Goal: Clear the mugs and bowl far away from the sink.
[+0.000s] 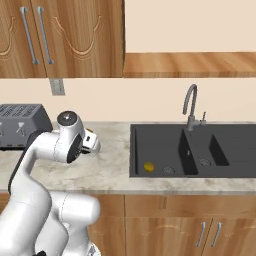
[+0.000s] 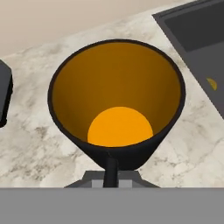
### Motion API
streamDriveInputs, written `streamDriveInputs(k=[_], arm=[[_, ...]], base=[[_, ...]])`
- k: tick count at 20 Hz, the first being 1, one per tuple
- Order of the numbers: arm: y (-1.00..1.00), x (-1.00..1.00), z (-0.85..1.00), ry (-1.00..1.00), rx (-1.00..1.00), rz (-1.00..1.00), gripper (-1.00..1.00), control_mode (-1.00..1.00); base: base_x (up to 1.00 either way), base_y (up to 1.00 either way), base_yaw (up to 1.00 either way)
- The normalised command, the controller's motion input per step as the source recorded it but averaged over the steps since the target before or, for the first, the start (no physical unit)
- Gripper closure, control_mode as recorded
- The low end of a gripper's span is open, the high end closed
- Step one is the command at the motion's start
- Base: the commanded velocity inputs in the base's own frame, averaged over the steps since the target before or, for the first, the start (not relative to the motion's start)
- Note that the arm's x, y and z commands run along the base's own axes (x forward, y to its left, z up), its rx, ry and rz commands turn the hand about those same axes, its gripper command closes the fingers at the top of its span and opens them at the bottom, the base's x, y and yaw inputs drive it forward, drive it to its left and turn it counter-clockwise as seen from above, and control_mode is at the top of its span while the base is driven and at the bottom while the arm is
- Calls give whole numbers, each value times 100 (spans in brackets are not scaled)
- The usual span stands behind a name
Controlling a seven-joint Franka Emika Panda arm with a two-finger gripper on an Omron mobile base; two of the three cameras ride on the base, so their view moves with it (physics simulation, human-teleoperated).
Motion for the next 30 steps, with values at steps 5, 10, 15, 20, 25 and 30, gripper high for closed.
streamDriveInputs(k=[5, 10, 15, 20, 25, 30], arm=[[-14, -57, 29, 5, -3, 0, 100, -100], [-31, -51, 44, -5, -3, 0, 100, -100], [-15, -48, 54, -3, 0, 0, 100, -100], [-11, -52, 83, 0, 0, 0, 100, -100], [-3, -73, 50, 0, 0, 0, 100, -100], [0, -52, 13, -1, -2, 0, 100, -100]], base=[[0, 0, 0], [0, 0, 0], [0, 0, 0], [0, 0, 0], [0, 0, 0], [0, 0, 0]])
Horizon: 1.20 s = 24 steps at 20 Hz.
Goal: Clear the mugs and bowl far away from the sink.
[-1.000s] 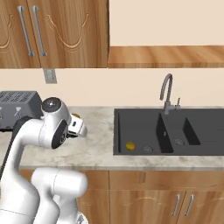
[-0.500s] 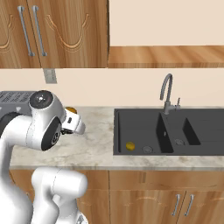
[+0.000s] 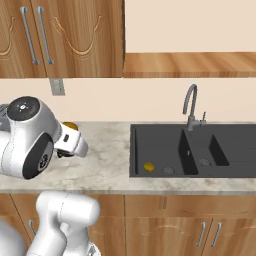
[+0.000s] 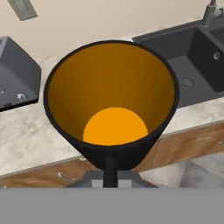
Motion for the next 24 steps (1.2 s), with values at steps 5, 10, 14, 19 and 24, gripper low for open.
streamDriveInputs(k=[5, 10, 14, 19, 24], arm=[[2, -2, 2, -6, -9, 0, 100, -100], [-3, -1, 0, -2, 0, 0, 100, 100], [0, 0, 0, 0, 0, 0, 100, 100], [0, 0, 0, 0, 0, 0, 100, 100], [0, 0, 0, 0, 0, 0, 100, 100]], base=[[0, 0, 0], [-1, -21, -65], [0, 0, -100], [0, 0, -100], [0, 0, -100]])
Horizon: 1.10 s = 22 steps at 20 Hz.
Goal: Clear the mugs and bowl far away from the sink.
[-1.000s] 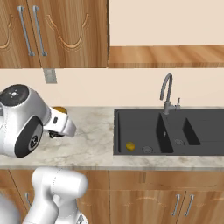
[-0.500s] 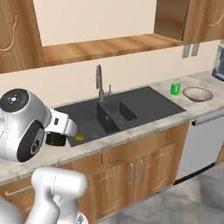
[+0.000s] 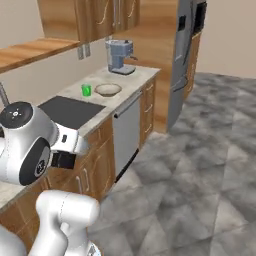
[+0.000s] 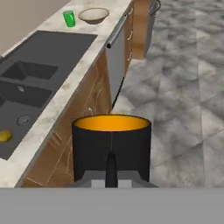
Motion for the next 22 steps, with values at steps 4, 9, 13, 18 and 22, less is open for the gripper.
streamDriveInputs(k=[4, 9, 13, 18, 22], arm=[[0, 0, 0, 0, 0, 0, 100, 100], [0, 0, 0, 0, 0, 0, 100, 100], [0, 0, 0, 0, 0, 0, 100, 100], [0, 0, 0, 0, 0, 0, 100, 100], [0, 0, 0, 0, 0, 0, 100, 100]], base=[[0, 0, -100], [0, 0, -100], [39, 0, -85], [100, 37, -47], [100, 67, -42]])
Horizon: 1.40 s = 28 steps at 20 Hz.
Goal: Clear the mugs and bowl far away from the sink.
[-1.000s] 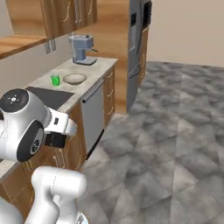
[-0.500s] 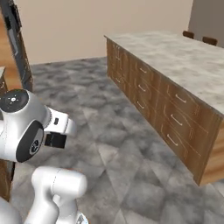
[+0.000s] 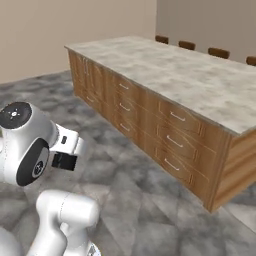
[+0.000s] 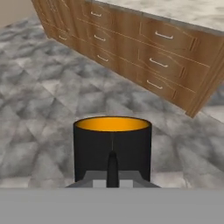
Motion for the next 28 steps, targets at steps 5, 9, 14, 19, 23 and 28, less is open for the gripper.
streamDriveInputs(k=[5, 9, 14, 19, 23, 28], arm=[[0, 0, 0, 0, 0, 0, 100, 100], [0, 0, 0, 0, 0, 0, 100, 100], [0, 0, 0, 0, 0, 0, 100, 100], [0, 0, 0, 0, 0, 0, 100, 100], [0, 0, 0, 0, 0, 0, 100, 100], [0, 0, 0, 0, 0, 0, 100, 100]], base=[[100, 38, -15], [100, -4, -1], [100, -36, -6], [100, -32, -10], [100, -3, -16], [100, 0, -17]])
